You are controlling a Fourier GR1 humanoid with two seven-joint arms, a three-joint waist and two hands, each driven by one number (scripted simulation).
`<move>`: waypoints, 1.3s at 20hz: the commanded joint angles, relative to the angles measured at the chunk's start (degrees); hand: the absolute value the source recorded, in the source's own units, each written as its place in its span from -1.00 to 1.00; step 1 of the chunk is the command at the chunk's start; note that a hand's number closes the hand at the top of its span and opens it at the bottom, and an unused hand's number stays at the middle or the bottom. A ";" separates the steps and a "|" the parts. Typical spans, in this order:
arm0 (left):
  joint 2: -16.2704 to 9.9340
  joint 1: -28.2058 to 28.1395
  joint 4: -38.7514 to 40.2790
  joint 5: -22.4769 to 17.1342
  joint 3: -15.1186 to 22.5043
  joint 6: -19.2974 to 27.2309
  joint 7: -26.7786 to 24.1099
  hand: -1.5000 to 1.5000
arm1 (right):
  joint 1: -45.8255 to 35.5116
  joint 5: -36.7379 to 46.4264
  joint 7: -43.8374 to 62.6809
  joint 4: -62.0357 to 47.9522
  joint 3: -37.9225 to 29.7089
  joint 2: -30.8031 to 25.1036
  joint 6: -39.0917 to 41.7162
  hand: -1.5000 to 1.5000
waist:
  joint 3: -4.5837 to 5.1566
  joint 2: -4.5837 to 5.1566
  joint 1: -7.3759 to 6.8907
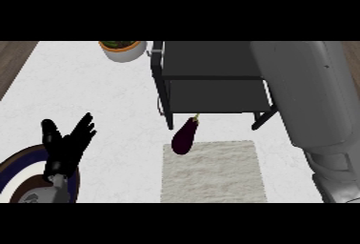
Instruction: Pick the lemon from the placemat and place it in the tiered shelf
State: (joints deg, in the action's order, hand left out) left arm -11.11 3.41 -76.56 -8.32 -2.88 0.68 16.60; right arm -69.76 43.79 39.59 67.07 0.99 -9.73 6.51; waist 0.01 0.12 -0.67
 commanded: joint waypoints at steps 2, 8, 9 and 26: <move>1.31 -1.14 -1.17 0.84 0.89 -0.01 -1.08 0.00 | -2.36 0.91 -2.14 -4.40 -0.23 1.89 -2.14 1.00 | 0.01 -0.09 -0.02; -0.36 0.71 1.79 0.35 -1.30 -0.90 0.24 0.00 | 2.29 1.05 -2.27 1.37 1.22 -0.84 3.74 1.00 | 0.00 -0.21 0.70; -1.75 -2.32 -0.02 -0.70 -2.42 -2.88 -2.58 0.00 | -1.36 2.39 -3.71 -3.42 1.40 -1.42 3.20 1.00 | 0.02 -0.11 0.00; 1.01 -1.43 -1.91 1.20 -0.38 -0.53 0.17 0.00 | -2.99 -12.20 -1.16 0.40 -18.59 4.83 -19.11 -1.00 | -0.01 -0.05 -0.10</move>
State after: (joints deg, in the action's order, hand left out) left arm -10.44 2.73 -77.93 -7.53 -3.69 0.25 17.31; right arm -70.92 34.49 38.37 67.96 -13.89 -5.18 -8.85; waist 0.00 0.03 -0.51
